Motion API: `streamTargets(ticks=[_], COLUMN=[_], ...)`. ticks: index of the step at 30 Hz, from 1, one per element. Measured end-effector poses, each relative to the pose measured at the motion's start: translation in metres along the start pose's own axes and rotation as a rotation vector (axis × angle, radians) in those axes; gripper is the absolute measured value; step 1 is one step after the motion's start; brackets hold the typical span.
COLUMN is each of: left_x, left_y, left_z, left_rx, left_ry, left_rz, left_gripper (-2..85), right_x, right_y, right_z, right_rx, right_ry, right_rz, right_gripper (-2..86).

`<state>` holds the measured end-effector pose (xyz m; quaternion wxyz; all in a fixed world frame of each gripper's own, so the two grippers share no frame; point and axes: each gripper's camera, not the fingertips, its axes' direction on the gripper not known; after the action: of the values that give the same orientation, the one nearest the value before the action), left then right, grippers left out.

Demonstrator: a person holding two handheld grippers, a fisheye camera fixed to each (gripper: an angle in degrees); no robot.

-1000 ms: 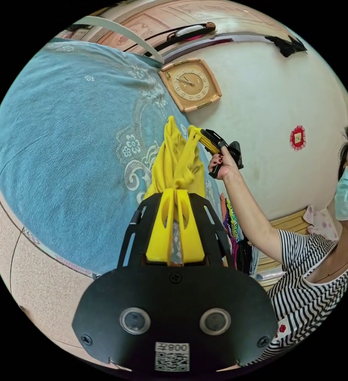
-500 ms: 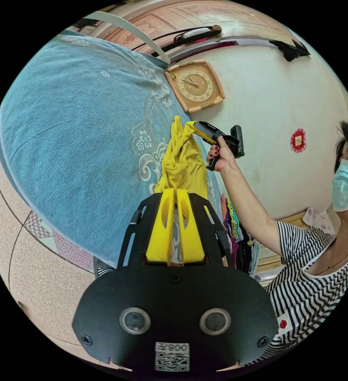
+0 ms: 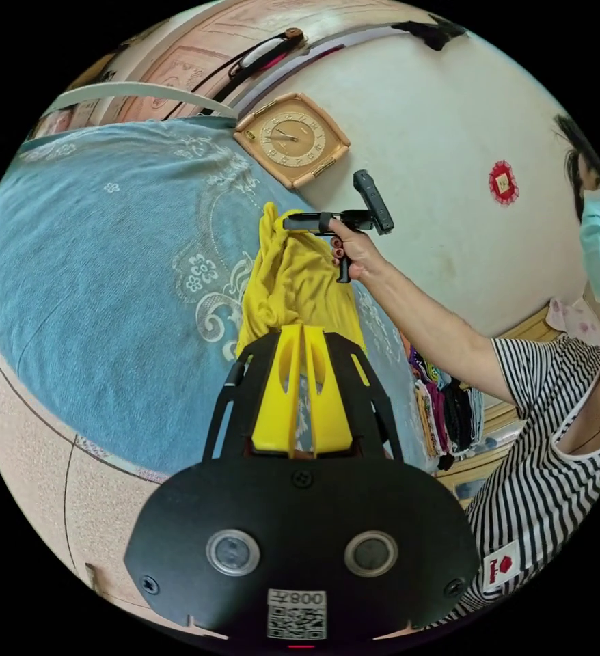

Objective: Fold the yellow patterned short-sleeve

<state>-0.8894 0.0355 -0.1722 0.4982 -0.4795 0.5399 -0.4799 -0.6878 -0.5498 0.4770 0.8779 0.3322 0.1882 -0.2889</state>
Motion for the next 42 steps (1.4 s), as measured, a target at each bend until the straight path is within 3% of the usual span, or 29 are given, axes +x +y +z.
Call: streamTargets(ticks=[7, 13, 18, 26, 32, 36, 42], left_x=[0.001, 0.006, 0.006, 0.025, 0.024, 0.025, 0.031], left_y=[0.003, 0.009, 0.011, 0.008, 0.004, 0.004, 0.003], left_z=[0.01, 0.003, -0.001, -0.002, 0.023, 0.026, 0.033], left_rx=[-0.033, 0.007, 0.005, 0.04, -0.052, -0.07, -0.085], left_ry=[-0.073, -0.07, -0.115, -0.083, -0.135, -0.139, -0.155], left_rz=[-0.007, 0.001, -0.025, 0.048, -0.001, 0.003, 0.016], left_gripper=[0.4, 0.3, 0.2, 0.2, 0.2, 0.2, 0.2], right_x=[-0.012, -0.006, -0.004, 0.012, 0.009, 0.005, 0.004], right_y=[0.023, 0.025, 0.039, 0.149, 0.169, 0.16, 0.18], right_z=[-0.046, 0.003, 0.008, -0.043, -0.005, 0.023, 0.037], right_rx=[0.197, 0.035, 0.047, 0.309, 0.232, 0.133, 0.134], right_ry=[-0.108, -0.133, -0.133, -0.197, -0.257, -0.193, -0.123], right_rz=[-0.065, -0.048, -0.033, 0.049, 0.068, 0.054, 0.03], right_gripper=[7.2, 3.2, 1.5, 0.4, 0.2, 0.2, 0.2])
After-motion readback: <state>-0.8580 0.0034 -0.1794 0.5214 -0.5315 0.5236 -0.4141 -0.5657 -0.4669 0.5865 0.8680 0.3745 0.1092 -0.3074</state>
